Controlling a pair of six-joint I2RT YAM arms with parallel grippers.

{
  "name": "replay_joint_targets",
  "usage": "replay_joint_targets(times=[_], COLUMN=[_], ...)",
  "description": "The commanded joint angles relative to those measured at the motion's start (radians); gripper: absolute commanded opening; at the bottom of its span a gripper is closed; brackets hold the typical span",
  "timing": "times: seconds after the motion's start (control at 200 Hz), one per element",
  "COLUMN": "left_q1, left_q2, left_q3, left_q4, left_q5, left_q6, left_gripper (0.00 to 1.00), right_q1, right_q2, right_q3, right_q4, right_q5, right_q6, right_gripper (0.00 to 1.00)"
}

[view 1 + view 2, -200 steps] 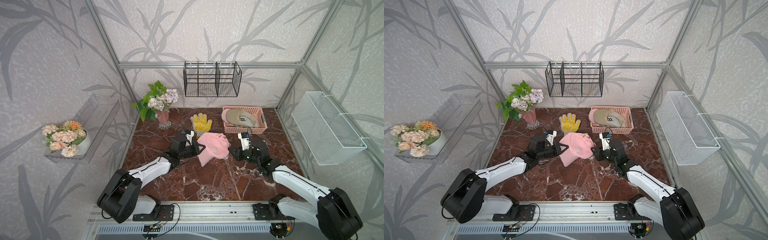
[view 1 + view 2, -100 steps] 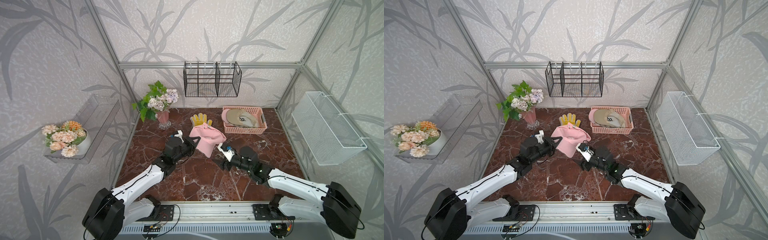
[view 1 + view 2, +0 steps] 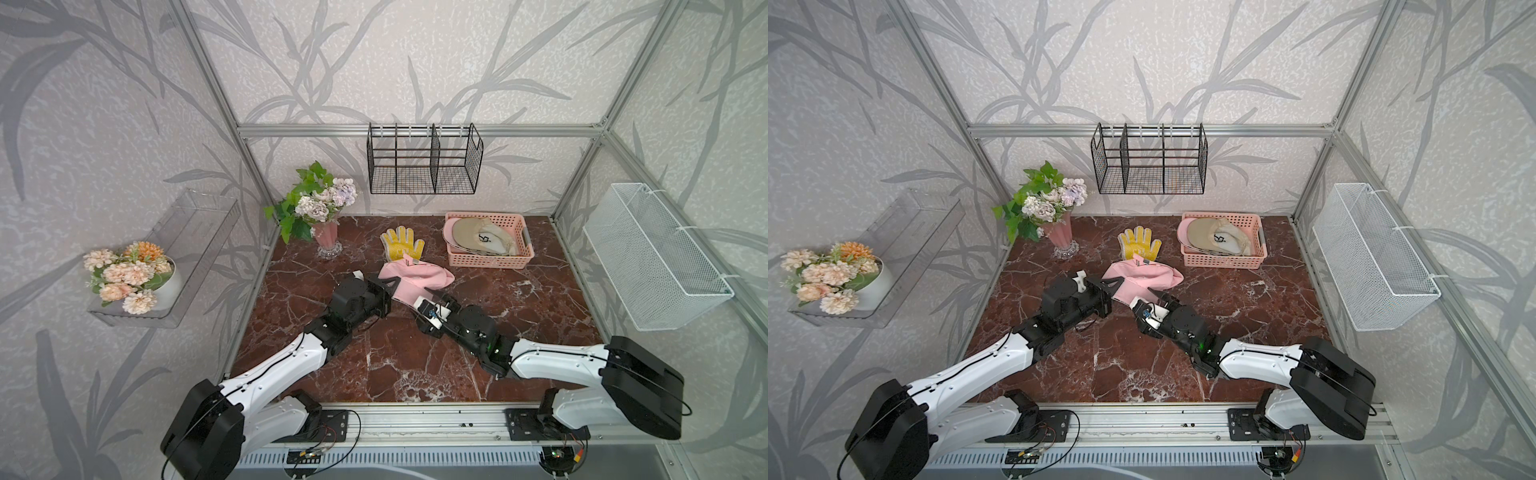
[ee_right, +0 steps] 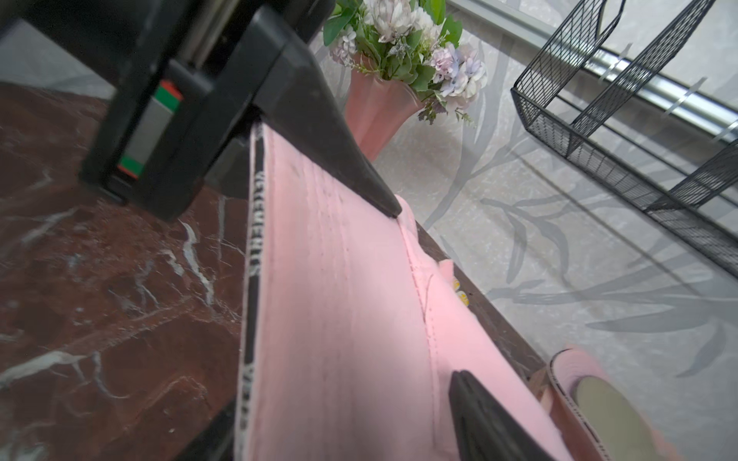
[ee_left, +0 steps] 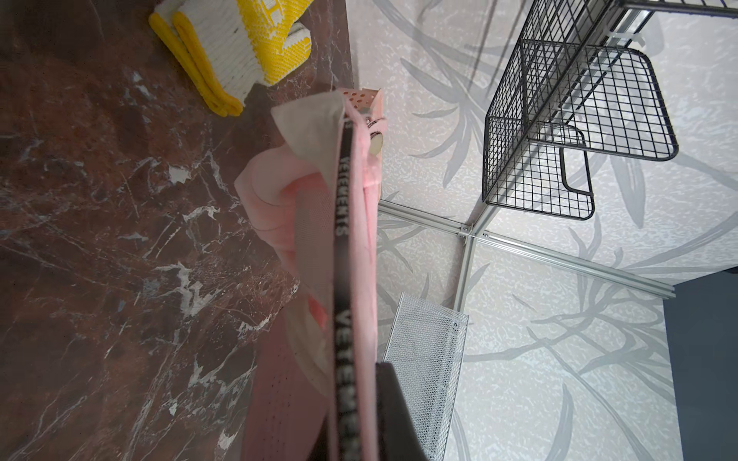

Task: Turn the baseball cap inside out
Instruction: Turn over the baseball cap.

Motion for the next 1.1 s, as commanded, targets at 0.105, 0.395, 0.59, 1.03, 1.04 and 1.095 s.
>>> replay_joint_targets(times=[0.105, 0.395, 0.59, 1.03, 1.04, 1.095], left_q1=[-0.017, -0.023, -0.024, -0.025, -0.025, -0.029], left_q2=[-0.008, -0.010, -0.071, -0.003, 0.002, 0.036], left_q3=[-0.010, 0.045, 0.129, 0.264, 0.268, 0.310], left_q4=[0.044, -0.011, -0.198, -0.225, -0.231, -0.267], left_q5=[-0.012, -0.038, -0.256, -0.052, -0.038, 0.009], left_q6=[-0.036, 0.241, 0.649, 1.864, 1.883, 1.969], left_gripper=[0.36, 0.99, 1.00, 0.95, 0.95, 0.94], right_q1=[0.044, 0.044, -0.018, -0.275, -0.276, -0.283], right_q2=[0.079, 0.097, -0.011, -0.151, -0.151, -0.149], right_q3=[0.031, 0.113, 0.208, 0.401, 0.405, 0.425], right_q4=[0.221, 0.107, -0.331, -0.946, -0.954, -0.992], right_q5=[0.256, 0.445, 0.293, -0.262, -0.267, -0.284], right_q6=[-0.119, -0.126, 0.118, 0.421, 0.419, 0.408], right_gripper=[0.11, 0.00, 0.00, 0.00, 0.00, 0.00])
